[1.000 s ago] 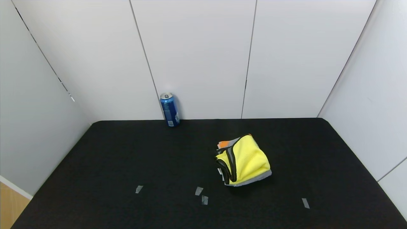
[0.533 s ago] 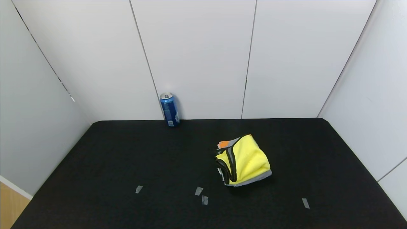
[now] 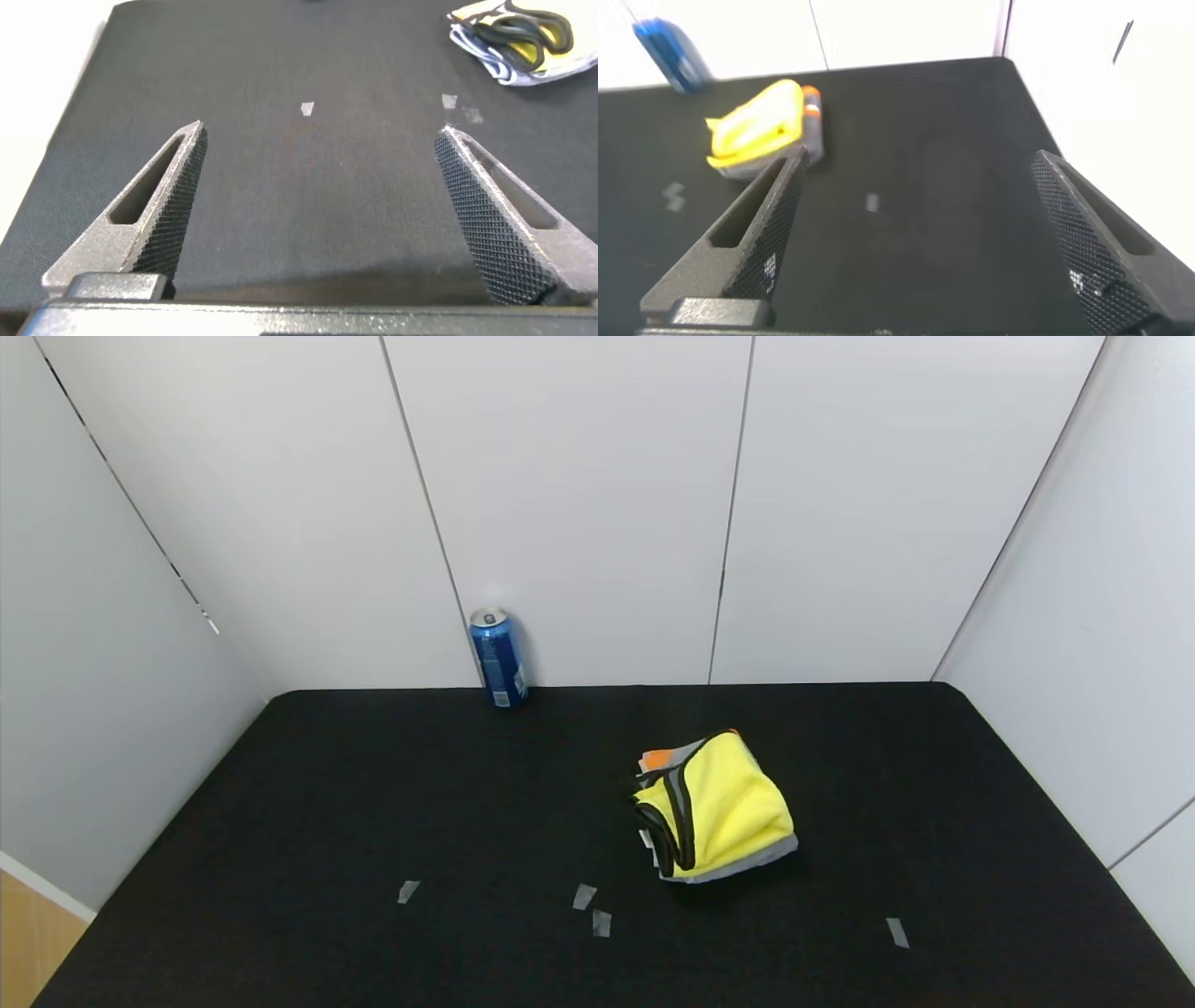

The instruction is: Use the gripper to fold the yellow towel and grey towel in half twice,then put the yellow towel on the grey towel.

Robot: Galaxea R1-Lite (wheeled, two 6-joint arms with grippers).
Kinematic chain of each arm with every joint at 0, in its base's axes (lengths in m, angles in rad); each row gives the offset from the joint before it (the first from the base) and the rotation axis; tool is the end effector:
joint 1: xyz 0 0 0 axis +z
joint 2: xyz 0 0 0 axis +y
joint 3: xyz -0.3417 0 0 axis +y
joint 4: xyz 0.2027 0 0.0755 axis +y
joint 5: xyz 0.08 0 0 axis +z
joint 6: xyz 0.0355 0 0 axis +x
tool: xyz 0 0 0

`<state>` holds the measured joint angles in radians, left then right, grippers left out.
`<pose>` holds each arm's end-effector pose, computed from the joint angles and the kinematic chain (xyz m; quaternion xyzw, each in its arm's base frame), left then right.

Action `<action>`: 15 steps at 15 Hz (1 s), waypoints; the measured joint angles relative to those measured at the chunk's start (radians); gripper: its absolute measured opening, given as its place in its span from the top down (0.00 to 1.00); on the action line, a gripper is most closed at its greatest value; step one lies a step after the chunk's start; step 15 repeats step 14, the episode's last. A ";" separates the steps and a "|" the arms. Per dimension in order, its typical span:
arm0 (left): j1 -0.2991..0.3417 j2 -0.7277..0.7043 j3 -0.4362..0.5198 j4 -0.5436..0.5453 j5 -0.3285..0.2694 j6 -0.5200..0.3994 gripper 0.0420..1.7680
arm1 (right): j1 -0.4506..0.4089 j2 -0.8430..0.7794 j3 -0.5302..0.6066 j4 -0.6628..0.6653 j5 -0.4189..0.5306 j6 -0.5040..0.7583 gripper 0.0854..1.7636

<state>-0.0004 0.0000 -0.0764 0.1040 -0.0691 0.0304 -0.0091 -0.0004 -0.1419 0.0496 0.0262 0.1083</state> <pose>-0.0300 -0.0024 0.0876 0.0147 0.0133 -0.0349 0.9992 -0.0368 0.0013 0.1140 0.0532 -0.0458 0.0110 0.9975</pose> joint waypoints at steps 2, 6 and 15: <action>0.000 0.000 0.007 -0.003 0.010 0.006 0.03 | 0.000 0.000 0.058 -0.059 -0.001 -0.059 0.03; 0.000 0.000 0.061 -0.091 0.061 0.041 0.03 | 0.000 0.000 0.135 -0.084 -0.030 -0.148 0.03; 0.000 0.000 0.076 -0.092 0.060 0.017 0.03 | 0.006 0.000 0.142 -0.051 -0.028 -0.136 0.03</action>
